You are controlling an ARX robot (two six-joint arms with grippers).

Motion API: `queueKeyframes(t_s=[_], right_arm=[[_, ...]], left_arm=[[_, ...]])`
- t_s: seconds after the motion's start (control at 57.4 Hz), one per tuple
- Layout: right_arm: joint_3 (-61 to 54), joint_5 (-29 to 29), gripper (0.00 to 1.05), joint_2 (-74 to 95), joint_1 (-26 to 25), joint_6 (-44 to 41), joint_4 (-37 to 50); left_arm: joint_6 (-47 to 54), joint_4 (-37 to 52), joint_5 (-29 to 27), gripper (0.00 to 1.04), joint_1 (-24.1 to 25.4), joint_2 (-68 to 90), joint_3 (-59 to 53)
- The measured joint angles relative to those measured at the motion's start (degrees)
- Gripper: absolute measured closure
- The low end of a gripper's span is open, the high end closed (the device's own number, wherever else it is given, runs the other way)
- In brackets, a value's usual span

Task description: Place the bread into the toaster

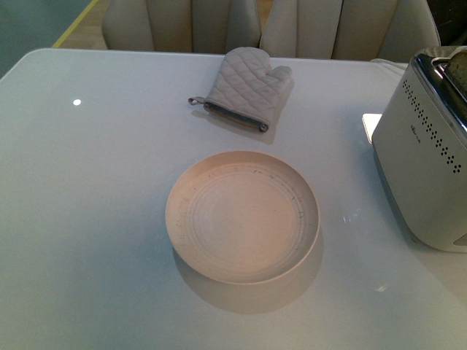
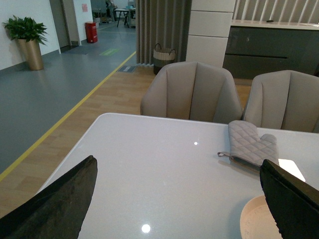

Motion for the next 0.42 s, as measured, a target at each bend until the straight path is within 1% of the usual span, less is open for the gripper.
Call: queueKeyframes(t_s=[0.418], right_arm=[[0.02,0.00,0.09,0.00,0.00,0.00,0.00]], left_arm=[[0.00,0.00,-0.02,0.07,0.00,0.00,0.00]])
